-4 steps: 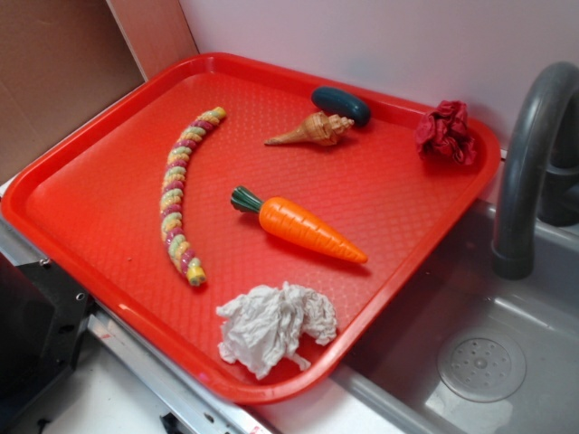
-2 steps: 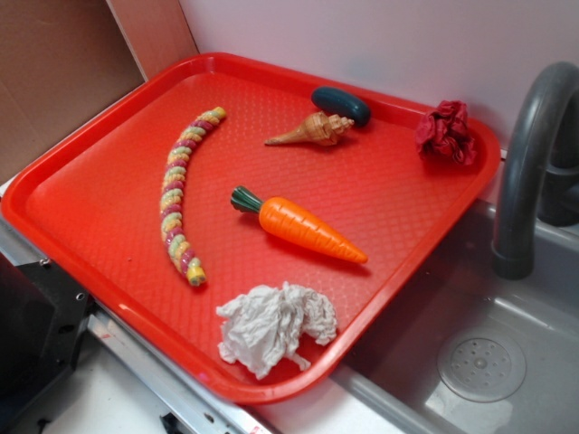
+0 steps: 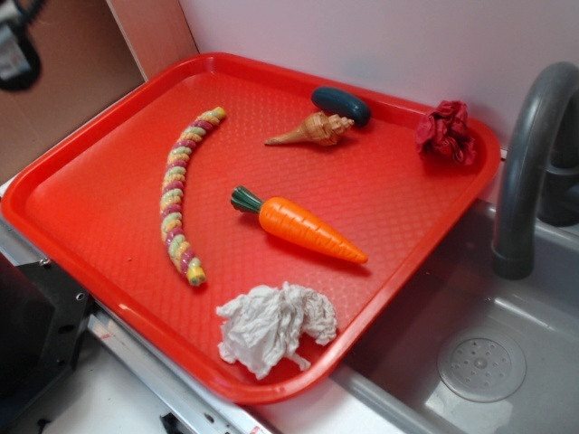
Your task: Grab the white paper.
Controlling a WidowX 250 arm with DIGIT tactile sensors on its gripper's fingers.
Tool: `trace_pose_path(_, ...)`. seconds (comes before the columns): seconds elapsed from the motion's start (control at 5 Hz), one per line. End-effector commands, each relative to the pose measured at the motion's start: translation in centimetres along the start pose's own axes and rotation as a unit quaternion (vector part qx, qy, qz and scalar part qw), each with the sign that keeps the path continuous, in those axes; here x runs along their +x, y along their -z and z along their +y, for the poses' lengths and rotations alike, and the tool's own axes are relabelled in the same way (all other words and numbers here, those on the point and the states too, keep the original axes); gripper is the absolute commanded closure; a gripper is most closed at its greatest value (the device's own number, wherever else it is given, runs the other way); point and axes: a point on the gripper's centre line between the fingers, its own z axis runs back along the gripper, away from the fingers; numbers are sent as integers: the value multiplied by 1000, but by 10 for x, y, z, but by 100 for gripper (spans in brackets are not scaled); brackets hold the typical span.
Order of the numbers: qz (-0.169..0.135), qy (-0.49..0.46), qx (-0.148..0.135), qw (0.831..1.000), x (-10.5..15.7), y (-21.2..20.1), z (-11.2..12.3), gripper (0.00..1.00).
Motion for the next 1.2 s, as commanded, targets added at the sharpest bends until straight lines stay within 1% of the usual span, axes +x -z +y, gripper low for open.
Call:
trace_pose_path(0.0,6,208,1,978,32,47,-53,0)
trace_pose_path(0.2,15,244,19,969,38,75,-65,0)
trace_pose_path(0.4,23,268,34,962,43,96,-71,0)
trace_pose_path(0.6,31,296,29,954,45,117,-74,0)
trace_pose_path(0.8,33,301,27,953,47,136,-74,0)
trace_pose_path(1.0,53,310,35,949,48,147,-75,0)
